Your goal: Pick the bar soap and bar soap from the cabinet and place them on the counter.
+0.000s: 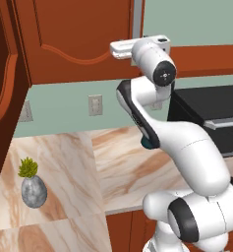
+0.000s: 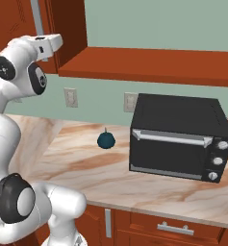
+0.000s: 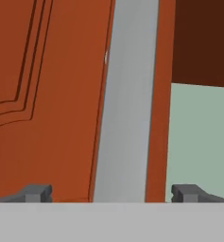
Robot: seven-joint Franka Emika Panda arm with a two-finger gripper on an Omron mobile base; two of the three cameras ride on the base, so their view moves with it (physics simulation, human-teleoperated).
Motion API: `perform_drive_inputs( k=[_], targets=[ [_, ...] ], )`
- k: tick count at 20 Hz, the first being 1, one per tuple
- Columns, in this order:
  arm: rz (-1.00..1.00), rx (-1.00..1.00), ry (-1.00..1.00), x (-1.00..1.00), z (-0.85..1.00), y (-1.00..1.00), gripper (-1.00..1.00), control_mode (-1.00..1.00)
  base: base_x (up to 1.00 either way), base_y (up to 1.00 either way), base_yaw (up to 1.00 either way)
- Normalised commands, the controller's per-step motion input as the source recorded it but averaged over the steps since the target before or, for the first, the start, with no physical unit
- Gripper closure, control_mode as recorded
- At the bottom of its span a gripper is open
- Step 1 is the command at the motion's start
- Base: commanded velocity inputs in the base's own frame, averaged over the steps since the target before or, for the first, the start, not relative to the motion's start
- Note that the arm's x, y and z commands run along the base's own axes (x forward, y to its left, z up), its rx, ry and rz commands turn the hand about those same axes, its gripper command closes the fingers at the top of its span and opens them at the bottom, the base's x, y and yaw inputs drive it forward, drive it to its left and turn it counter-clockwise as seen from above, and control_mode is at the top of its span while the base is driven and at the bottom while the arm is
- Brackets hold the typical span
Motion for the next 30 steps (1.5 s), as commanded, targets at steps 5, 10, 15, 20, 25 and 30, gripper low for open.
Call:
perform_drive_inputs(
  k=[5, 10, 15, 20, 25, 30],
  targets=[
    [-0.05, 0.05, 0.03, 0.07, -0.13, 0.15, 1.00, -1.00, 0.00, 0.00, 0.00],
    [-0.11, -0.02, 0.05, 0.08, -0.13, 0.19, 1.00, -1.00, 0.00, 0.00, 0.00],
    [-0.10, -0.02, 0.14, 0.02, -0.06, 0.27, 1.00, -1.00, 0.00, 0.00, 0.00],
    [-0.02, 0.00, 0.24, 0.01, -0.02, 0.21, 1.00, -1.00, 0.00, 0.00, 0.00],
    [0.00, 0.01, 0.21, 0.00, -0.11, 0.13, 1.00, -1.00, 0.00, 0.00, 0.00],
    [0.00, 0.00, 0.05, -0.28, -0.31, 0.30, 1.00, -1.00, 0.00, 0.00, 0.00]
  ],
)
